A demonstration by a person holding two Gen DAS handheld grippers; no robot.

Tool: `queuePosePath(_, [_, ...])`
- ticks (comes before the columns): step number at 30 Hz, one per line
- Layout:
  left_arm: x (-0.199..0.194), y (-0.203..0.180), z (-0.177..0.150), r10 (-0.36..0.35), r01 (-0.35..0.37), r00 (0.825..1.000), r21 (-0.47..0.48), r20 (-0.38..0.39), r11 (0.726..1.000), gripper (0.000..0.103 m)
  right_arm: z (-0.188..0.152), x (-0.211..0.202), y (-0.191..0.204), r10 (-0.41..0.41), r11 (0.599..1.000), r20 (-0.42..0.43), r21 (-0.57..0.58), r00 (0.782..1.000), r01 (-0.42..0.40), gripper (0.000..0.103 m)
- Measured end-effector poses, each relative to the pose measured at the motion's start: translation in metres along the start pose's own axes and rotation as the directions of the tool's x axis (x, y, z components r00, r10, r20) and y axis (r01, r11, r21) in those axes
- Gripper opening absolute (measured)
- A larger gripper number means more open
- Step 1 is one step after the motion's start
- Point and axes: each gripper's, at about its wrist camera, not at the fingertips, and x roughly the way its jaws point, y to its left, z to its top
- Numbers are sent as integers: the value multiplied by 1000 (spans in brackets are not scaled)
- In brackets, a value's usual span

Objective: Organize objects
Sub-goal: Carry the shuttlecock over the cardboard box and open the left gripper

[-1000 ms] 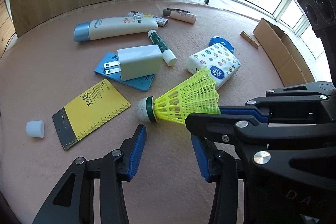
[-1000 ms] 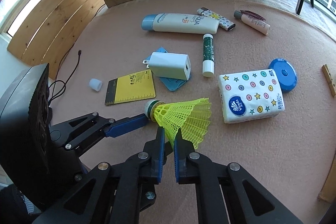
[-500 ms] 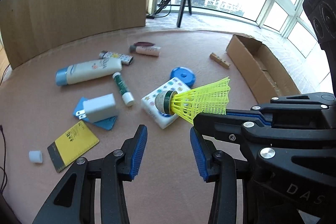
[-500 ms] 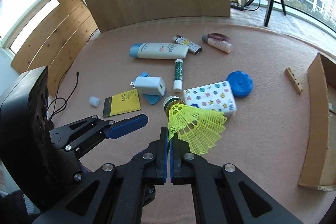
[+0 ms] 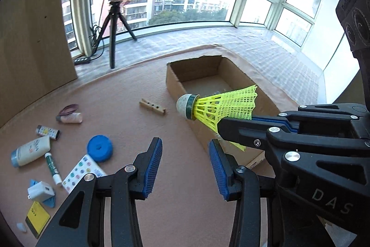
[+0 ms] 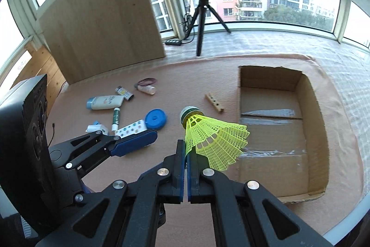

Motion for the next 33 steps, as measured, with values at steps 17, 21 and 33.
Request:
queuePosePath(17, [44,-52,15,-11,14,999,78,-38,997,46,-6,-8,-87,-74,989,10,131,997,72,2])
queuePosePath(21, [44,-45,14,9,-6,999,75,-41,997,53,-6,-7,-89,-91,989,11,117,996,89,5])
queuePosePath(33, [14,35,-8,80,-85,995,-78,-68,993,69,1,-5,-69,-65,995,34,83,997,62,59])
